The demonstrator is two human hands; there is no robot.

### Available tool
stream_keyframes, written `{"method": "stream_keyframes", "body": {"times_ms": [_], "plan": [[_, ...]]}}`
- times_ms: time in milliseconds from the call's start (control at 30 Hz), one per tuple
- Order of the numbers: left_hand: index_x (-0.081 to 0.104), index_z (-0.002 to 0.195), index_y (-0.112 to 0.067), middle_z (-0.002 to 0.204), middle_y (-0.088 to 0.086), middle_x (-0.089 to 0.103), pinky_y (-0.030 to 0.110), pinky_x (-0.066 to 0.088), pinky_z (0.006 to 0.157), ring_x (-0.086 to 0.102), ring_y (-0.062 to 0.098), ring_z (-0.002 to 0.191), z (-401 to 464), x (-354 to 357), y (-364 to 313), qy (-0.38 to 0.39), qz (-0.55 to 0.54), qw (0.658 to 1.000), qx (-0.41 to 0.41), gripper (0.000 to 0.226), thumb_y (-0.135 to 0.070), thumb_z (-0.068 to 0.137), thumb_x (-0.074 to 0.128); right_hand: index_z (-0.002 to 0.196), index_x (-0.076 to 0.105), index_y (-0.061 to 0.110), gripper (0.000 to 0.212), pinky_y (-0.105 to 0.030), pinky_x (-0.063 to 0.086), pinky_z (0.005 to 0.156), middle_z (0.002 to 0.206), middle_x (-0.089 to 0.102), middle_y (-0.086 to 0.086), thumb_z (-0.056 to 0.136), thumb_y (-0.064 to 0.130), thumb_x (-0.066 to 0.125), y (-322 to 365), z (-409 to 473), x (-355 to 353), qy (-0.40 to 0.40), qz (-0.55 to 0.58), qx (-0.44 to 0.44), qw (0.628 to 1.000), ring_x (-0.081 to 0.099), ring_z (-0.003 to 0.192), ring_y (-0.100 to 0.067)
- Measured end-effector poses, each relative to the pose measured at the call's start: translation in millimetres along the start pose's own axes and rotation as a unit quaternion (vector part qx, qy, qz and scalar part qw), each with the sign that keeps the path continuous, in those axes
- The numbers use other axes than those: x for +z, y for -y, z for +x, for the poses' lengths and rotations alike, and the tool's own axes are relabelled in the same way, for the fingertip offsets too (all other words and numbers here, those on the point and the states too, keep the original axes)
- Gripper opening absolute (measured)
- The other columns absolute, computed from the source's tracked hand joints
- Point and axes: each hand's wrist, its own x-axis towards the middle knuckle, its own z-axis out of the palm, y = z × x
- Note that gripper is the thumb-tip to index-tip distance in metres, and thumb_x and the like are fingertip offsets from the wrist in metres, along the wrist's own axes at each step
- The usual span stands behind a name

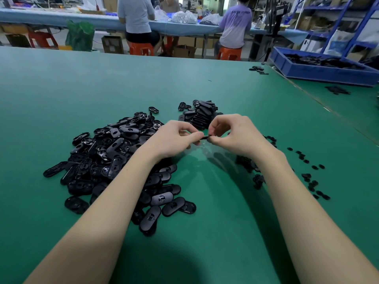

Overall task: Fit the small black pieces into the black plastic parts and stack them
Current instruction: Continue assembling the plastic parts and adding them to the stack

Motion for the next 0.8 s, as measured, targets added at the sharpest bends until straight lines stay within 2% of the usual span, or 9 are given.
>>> {"method": "stream_keyframes", "body": {"times_ms": [67,133,200,333,433,667,800], "plan": [[0.075,0.089,-0.024,0.080,-0.004,0.076,0.024,0.047,0.069,0.063,0.008,0.070,0,1,0,-0.022,-0.030,0.999,-0.006,0.009,-0.033,0.086,0.076,0.086,0.071,0.031,0.010,-0.005,0.044,0.068,0.083,0.072,0.014,0.083,0.026,0.079,-3,1,-2,0.026,-0.014,0.024,0.999,0.068,0.084,-0.006],[0.074,0.091,-0.021,0.079,-0.001,0.075,0.024,0.049,0.066,0.062,0.009,0.067,0,1,0,-0.040,-0.058,0.997,-0.017,0.006,-0.020,0.086,0.077,0.092,0.070,0.035,0.008,-0.022,0.053,0.082,0.087,0.070,0.017,0.087,0.029,0.072,-11,2,-7,0.032,-0.071,0.067,0.995,0.068,0.090,-0.009],[0.074,0.094,-0.018,0.079,0.000,0.074,0.022,0.052,0.067,0.061,0.009,0.064,1,1,0,-0.044,-0.092,0.994,-0.028,0.009,-0.011,0.088,0.073,0.096,0.070,0.038,0.015,-0.030,0.051,0.085,0.092,0.069,0.018,0.088,0.026,0.063,-18,1,-13,0.034,-0.146,0.121,0.981,0.066,0.099,-0.015],[0.074,0.097,-0.014,0.075,0.005,0.070,0.025,0.058,0.076,0.061,0.015,0.066,0,3,0,-0.045,-0.135,0.989,-0.039,0.012,-0.004,0.091,0.068,0.112,0.071,0.036,0.030,-0.032,0.049,0.085,0.110,0.071,0.009,0.088,0.022,0.060,-26,-3,-19,0.012,-0.194,0.184,0.964,0.062,0.109,-0.023],[0.075,0.096,-0.012,0.080,0.012,0.071,0.027,0.060,0.081,0.063,0.016,0.068,0,5,1,-0.050,-0.149,0.987,-0.046,0.012,-0.003,0.092,0.067,0.118,0.071,0.035,0.036,-0.033,0.049,0.087,0.112,0.071,0.008,0.088,0.018,0.059,-27,-5,-18,0.012,-0.198,0.194,0.961,0.061,0.110,-0.023],[0.072,0.103,-0.005,0.094,0.016,0.073,0.027,0.059,0.087,0.070,0.020,0.078,0,6,2,-0.054,-0.178,0.980,-0.073,0.018,0.005,0.090,0.064,0.113,0.074,0.038,0.026,-0.030,0.048,0.082,0.099,0.070,0.012,0.092,0.028,0.062,-24,-2,-4,-0.016,-0.200,0.168,0.965,0.062,0.108,-0.021],[0.072,0.103,-0.004,0.090,0.013,0.071,0.025,0.059,0.085,0.071,0.021,0.082,0,7,1,-0.054,-0.196,0.976,-0.076,0.023,0.011,0.087,0.062,0.105,0.077,0.036,0.022,-0.029,0.044,0.077,0.106,0.073,0.003,0.091,0.026,0.063,-23,-2,3,-0.037,-0.207,0.182,0.961,0.064,0.104,-0.026]]}}
